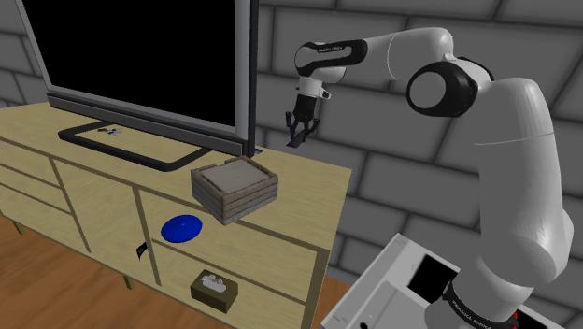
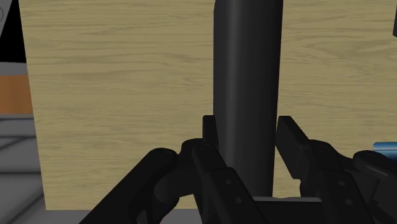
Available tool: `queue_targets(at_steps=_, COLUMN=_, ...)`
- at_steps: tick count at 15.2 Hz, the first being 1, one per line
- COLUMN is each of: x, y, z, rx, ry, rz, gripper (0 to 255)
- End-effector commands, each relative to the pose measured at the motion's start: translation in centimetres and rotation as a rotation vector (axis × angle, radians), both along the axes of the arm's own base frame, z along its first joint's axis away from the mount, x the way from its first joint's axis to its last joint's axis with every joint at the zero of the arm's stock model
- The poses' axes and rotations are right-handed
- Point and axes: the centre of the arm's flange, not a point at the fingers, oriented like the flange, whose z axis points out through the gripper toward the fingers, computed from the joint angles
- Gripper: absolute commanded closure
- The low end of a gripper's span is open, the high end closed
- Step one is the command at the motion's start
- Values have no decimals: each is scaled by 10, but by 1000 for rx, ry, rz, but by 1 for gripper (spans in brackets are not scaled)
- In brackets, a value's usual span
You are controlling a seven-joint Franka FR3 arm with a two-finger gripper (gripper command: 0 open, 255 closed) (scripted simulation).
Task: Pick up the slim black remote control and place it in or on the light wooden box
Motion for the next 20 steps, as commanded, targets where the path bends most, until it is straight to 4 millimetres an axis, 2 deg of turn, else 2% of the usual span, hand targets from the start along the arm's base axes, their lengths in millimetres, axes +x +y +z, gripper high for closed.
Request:
queue_targets(at_steps=1, x=1, y=0, z=11, rx=0, ry=0, rz=0, gripper=255)
queue_targets(at_steps=6, x=1, y=0, z=36, rx=0, ry=0, rz=0, gripper=255)
queue_targets(at_steps=20, x=-17, y=184, z=28, rx=0, ry=0, rz=0, gripper=255)
